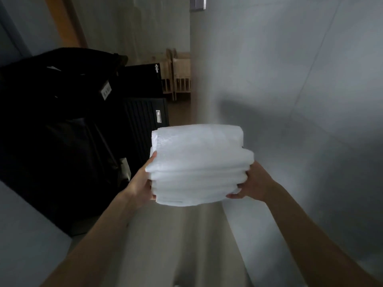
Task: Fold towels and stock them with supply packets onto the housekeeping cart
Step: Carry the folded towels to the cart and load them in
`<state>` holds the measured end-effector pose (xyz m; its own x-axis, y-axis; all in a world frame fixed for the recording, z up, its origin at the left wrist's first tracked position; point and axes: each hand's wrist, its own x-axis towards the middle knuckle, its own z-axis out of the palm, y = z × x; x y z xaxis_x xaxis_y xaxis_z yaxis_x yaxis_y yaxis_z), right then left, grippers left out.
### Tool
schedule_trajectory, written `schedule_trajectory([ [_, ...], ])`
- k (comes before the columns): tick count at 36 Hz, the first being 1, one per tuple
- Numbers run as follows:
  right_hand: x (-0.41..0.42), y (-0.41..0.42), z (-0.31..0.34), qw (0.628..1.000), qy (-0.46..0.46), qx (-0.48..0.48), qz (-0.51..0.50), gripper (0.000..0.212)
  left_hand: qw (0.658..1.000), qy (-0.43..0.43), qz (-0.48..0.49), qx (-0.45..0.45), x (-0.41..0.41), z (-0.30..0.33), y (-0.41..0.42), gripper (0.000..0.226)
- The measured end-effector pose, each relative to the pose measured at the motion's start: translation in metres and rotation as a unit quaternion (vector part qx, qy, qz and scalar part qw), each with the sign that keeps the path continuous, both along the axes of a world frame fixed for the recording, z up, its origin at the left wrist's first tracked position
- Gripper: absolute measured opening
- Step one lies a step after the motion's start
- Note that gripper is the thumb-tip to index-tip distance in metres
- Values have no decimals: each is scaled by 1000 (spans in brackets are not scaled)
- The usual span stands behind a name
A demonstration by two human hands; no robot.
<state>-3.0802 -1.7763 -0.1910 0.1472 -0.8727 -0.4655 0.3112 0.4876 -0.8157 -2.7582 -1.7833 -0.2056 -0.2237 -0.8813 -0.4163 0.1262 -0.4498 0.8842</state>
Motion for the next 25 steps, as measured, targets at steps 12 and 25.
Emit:
schedule_trajectory([
  [12,-14,-241,2,999,-14,-13,-28,30,1000,-8,24,0,-15,10,-249,81],
  [25,-19,-468,12,999,-23,-45,-2,37,999,23,10,-34,-8,30,-466,69],
])
